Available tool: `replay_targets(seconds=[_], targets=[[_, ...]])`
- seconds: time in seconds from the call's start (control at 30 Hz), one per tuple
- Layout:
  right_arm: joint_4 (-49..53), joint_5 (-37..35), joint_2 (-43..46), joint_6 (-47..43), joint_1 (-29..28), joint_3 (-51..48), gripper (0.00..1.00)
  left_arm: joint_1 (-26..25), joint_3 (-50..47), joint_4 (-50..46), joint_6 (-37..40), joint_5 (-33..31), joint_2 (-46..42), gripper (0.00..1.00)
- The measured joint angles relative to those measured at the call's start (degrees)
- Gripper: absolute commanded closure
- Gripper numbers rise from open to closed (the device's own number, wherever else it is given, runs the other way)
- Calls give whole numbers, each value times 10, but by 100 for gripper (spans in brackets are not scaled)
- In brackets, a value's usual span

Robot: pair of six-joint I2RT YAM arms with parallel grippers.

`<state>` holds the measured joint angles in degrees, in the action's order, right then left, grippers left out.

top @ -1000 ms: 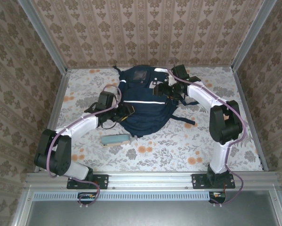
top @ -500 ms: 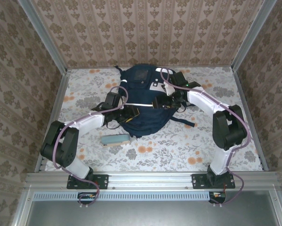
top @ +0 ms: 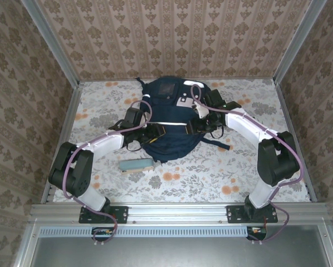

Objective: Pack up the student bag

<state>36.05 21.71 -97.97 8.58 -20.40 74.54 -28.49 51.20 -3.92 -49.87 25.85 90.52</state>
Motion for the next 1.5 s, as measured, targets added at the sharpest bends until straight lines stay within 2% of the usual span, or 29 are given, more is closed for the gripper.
replay_targets(seconds=[0.37,0.63,0.97,1.1,1.3,1.5], targets=[[-10,-104,15,-91,0,-20,50,14,3,-32,5,-4,-21,46],[2,-98,-20,-165,0,2,57,45,3,-41,7,-3,-31,46],[18,-81,-47,-187,-1,13,88,50,3,-41,7,7,-31,46],[15,-81,-38,-173,-6,5,92,49,6,-37,7,16,-10,52],[16,-117,-12,-129,-47,-7,92,41,30,-39,12,22,34,70],[25,-151,-1,-83,-117,-23,91,40,46,-38,11,23,63,74]])
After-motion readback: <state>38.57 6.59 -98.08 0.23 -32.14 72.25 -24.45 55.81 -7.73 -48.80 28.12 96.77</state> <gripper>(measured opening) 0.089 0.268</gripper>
